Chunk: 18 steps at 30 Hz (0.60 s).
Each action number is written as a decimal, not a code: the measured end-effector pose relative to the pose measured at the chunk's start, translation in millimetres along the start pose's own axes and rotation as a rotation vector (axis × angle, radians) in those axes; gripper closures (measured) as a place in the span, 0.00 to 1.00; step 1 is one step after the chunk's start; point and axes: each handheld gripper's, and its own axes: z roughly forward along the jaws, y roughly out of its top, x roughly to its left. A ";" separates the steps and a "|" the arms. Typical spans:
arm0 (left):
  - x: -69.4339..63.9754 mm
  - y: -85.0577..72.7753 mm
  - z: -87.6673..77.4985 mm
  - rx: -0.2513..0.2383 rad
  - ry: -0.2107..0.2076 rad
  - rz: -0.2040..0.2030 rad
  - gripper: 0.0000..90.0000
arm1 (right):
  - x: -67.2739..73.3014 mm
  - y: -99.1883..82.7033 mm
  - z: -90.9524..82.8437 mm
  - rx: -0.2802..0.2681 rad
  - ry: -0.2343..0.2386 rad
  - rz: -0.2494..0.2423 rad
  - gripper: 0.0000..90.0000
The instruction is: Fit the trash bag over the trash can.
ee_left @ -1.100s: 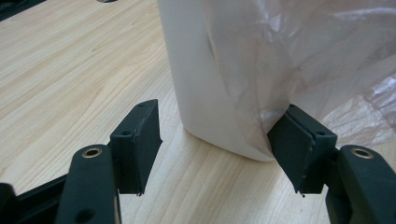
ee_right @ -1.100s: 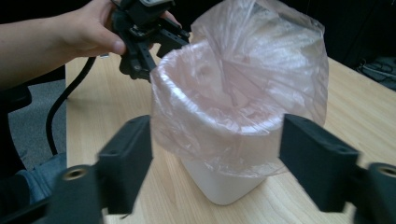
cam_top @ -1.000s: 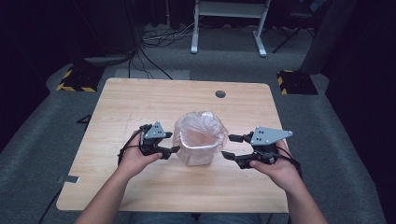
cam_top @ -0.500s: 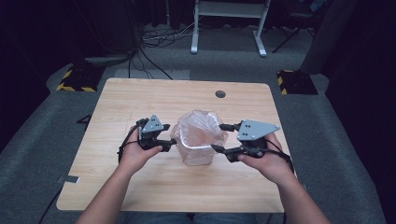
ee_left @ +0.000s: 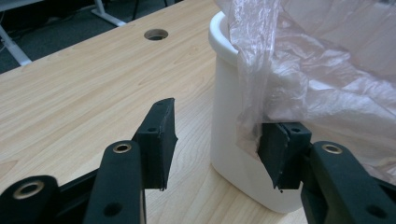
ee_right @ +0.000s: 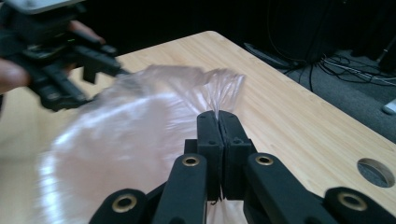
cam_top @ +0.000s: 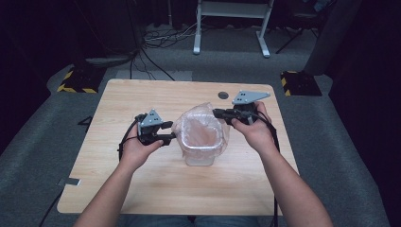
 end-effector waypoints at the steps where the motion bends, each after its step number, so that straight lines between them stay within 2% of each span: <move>1: 0.5 -0.4 1.9 0.003 -0.001 -0.006 0.55 | -5.9 -1.2 4.2 0.006 0.001 0.011 0.98; 6: 3.6 -2.1 10.4 0.027 -0.005 -0.001 0.56 | -25.7 -8.8 24.7 0.034 0.001 0.036 0.97; 10: 3.1 -5.6 16.2 0.052 -0.027 -0.006 0.62 | -35.6 -14.2 36.1 0.035 0.038 0.053 0.99; 11: 3.9 -6.0 16.2 0.057 -0.020 0.005 0.63 | -39.1 -15.7 37.7 0.030 0.041 0.068 1.00; 13: 3.5 -7.3 18.1 0.058 -0.038 -0.007 0.65 | -47.3 -19.7 41.4 0.023 0.055 0.097 1.00; 15: 3.9 -7.9 19.1 0.062 -0.031 0.004 0.65 | -53.1 -24.1 45.5 0.037 0.059 0.120 1.00; 17: 3.0 -8.7 20.5 0.060 -0.028 0.004 0.66 | -58.1 -31.6 51.4 0.054 0.082 0.149 1.00; 18: 2.7 -8.7 20.8 0.064 -0.038 -0.001 0.66 | -59.4 -34.9 53.8 0.066 0.090 0.152 1.00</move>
